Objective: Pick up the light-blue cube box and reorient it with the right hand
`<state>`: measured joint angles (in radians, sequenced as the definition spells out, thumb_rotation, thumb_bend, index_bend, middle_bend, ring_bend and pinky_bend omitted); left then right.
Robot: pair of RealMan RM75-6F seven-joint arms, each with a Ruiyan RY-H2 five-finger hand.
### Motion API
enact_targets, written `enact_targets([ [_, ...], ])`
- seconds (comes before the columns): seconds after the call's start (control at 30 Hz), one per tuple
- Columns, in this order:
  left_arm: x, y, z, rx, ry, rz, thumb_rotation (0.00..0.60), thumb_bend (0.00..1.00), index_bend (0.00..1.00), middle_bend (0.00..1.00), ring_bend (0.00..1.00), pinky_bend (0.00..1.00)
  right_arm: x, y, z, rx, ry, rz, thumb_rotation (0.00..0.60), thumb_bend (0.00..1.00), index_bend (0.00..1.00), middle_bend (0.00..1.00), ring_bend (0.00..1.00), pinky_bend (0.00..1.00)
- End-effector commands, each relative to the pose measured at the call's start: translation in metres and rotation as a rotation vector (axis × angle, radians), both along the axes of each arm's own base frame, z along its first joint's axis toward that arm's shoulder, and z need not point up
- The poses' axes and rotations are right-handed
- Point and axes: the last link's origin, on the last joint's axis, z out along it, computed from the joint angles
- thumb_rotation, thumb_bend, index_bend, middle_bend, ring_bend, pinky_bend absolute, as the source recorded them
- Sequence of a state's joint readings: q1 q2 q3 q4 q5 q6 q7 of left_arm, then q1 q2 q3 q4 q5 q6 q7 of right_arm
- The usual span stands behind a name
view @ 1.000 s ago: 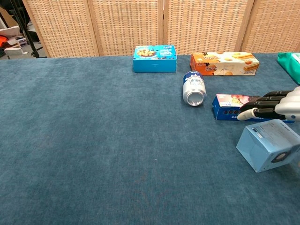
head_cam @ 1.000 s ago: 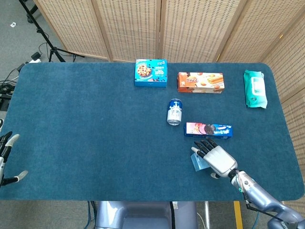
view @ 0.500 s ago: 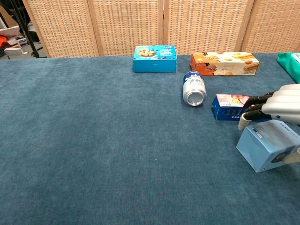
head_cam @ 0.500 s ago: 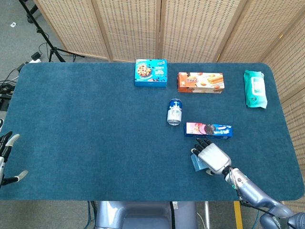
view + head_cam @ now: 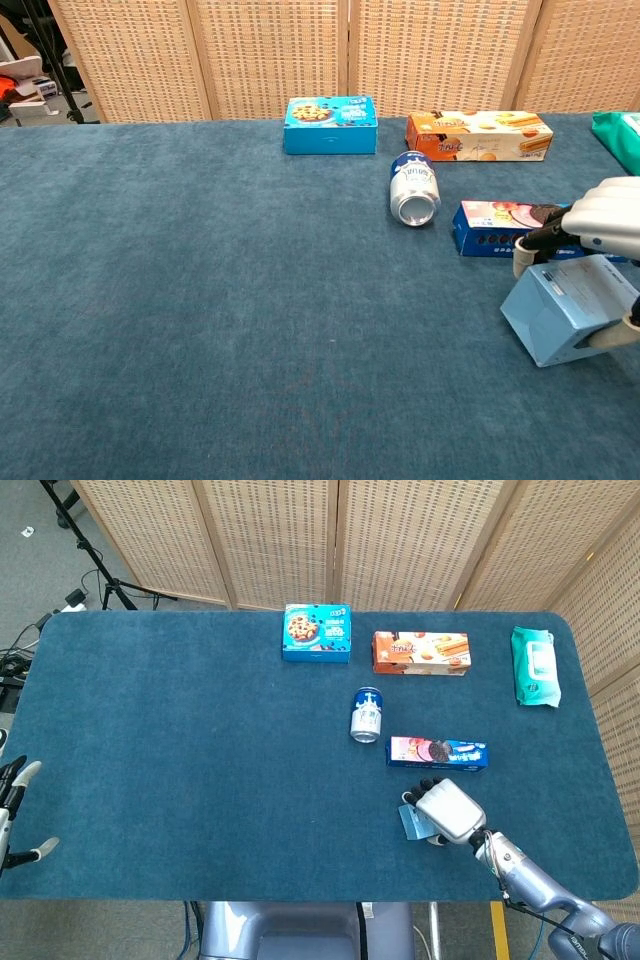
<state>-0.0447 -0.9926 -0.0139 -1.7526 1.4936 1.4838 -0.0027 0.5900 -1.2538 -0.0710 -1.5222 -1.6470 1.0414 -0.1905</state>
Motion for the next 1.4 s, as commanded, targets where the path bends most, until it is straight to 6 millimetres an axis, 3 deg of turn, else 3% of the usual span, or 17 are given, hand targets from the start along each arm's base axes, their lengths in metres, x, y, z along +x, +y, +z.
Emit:
enact_targets([
  [0.03,0.000,0.000,0.000,-0.002,0.001,-0.001,0.600,0.00,0.00,0.00,0.00,0.00,0.001,0.001,0.012,0.016,-0.196,-0.034,0.600,0.54,0.50,0.51,0.37,0.48],
  [0.13,0.001,0.000,-0.001,-0.007,0.002,-0.003,0.600,0.00,0.00,0.00,0.00,0.00,0.003,0.000,0.024,0.025,-0.378,-0.080,0.600,0.57,0.51,0.52,0.37,0.48],
  [0.27,0.002,-0.002,-0.002,-0.009,0.002,-0.007,0.600,0.00,0.00,0.00,0.00,0.00,-0.001,-0.003,0.042,0.059,-0.742,-0.222,0.600,0.59,0.52,0.53,0.37,0.48],
  [0.47,0.004,-0.003,-0.003,-0.012,0.001,-0.011,0.600,0.00,0.00,0.00,0.00,0.00,-0.016,-0.008,0.038,0.105,-0.977,-0.348,0.600,0.66,0.53,0.54,0.37,0.48],
  [0.73,0.004,-0.003,-0.004,-0.014,0.004,-0.009,0.600,0.00,0.00,0.00,0.00,0.00,-0.036,-0.005,0.020,0.138,-1.059,-0.449,0.600,0.67,0.53,0.54,0.37,0.48],
  [1.07,0.004,-0.001,-0.010,-0.025,0.023,-0.006,0.600,0.00,0.00,0.00,0.00,0.00,-0.061,0.005,-0.017,0.179,-1.072,-0.554,0.600,0.75,0.53,0.54,0.37,0.48],
  [1.4,0.004,0.000,-0.012,-0.028,0.030,-0.002,0.600,0.00,0.00,0.00,0.00,0.00,-0.071,0.003,-0.025,0.148,-1.067,-0.545,0.600,0.75,0.53,0.53,0.37,0.49],
])
